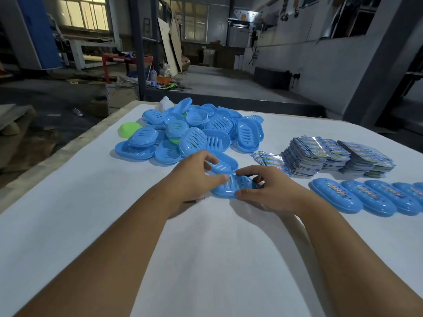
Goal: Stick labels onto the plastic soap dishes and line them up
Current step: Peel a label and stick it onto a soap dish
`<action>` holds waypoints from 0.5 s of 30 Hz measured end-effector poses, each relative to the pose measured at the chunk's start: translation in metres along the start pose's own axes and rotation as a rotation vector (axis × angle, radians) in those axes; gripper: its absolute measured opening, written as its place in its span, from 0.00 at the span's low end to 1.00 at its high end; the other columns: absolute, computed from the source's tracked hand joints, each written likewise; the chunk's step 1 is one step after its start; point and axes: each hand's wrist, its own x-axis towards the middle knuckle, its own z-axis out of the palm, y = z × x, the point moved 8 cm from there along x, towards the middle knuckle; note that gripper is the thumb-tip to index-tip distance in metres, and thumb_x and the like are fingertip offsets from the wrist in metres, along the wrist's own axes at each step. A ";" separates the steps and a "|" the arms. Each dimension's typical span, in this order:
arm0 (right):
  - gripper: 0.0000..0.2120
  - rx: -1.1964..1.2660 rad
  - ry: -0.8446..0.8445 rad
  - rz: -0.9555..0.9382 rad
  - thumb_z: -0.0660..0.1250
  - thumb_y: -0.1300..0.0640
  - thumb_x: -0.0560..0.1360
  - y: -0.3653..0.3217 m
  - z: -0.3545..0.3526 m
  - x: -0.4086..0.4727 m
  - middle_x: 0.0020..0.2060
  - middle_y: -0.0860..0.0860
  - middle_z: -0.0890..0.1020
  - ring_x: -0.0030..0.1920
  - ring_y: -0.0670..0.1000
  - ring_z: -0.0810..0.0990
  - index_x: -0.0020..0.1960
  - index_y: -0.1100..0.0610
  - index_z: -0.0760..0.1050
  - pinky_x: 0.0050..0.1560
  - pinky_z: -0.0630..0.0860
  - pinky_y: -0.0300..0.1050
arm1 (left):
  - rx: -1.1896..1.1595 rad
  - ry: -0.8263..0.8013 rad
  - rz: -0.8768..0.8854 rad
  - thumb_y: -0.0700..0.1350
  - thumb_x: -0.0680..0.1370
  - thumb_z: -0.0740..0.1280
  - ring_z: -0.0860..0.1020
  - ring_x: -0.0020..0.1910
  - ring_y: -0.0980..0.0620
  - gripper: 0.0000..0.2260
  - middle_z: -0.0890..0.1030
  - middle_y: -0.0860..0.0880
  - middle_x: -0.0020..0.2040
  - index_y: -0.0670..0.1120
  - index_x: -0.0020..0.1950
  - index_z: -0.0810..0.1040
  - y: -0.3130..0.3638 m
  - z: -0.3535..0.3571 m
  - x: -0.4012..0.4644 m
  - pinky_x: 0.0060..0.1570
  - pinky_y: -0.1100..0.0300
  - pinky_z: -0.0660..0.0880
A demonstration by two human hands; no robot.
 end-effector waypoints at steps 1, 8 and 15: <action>0.22 -0.038 0.022 0.001 0.78 0.46 0.71 0.000 -0.001 0.000 0.46 0.43 0.82 0.41 0.44 0.81 0.63 0.41 0.78 0.41 0.78 0.35 | -0.008 0.076 -0.041 0.56 0.73 0.74 0.79 0.46 0.56 0.13 0.80 0.56 0.52 0.57 0.53 0.76 -0.003 -0.010 0.000 0.44 0.59 0.77; 0.26 -0.179 0.080 -0.006 0.72 0.46 0.75 -0.002 -0.005 0.002 0.59 0.46 0.81 0.59 0.49 0.79 0.72 0.46 0.73 0.62 0.75 0.47 | 0.387 0.121 -0.247 0.54 0.75 0.72 0.76 0.60 0.49 0.21 0.78 0.49 0.63 0.50 0.65 0.76 -0.025 -0.037 -0.003 0.49 0.60 0.68; 0.26 -0.227 0.101 -0.004 0.71 0.44 0.76 0.000 -0.003 0.001 0.59 0.46 0.79 0.60 0.50 0.78 0.72 0.45 0.72 0.57 0.72 0.43 | 0.372 0.100 -0.300 0.58 0.65 0.80 0.72 0.65 0.48 0.35 0.73 0.47 0.68 0.51 0.68 0.73 -0.032 -0.042 -0.005 0.56 0.56 0.69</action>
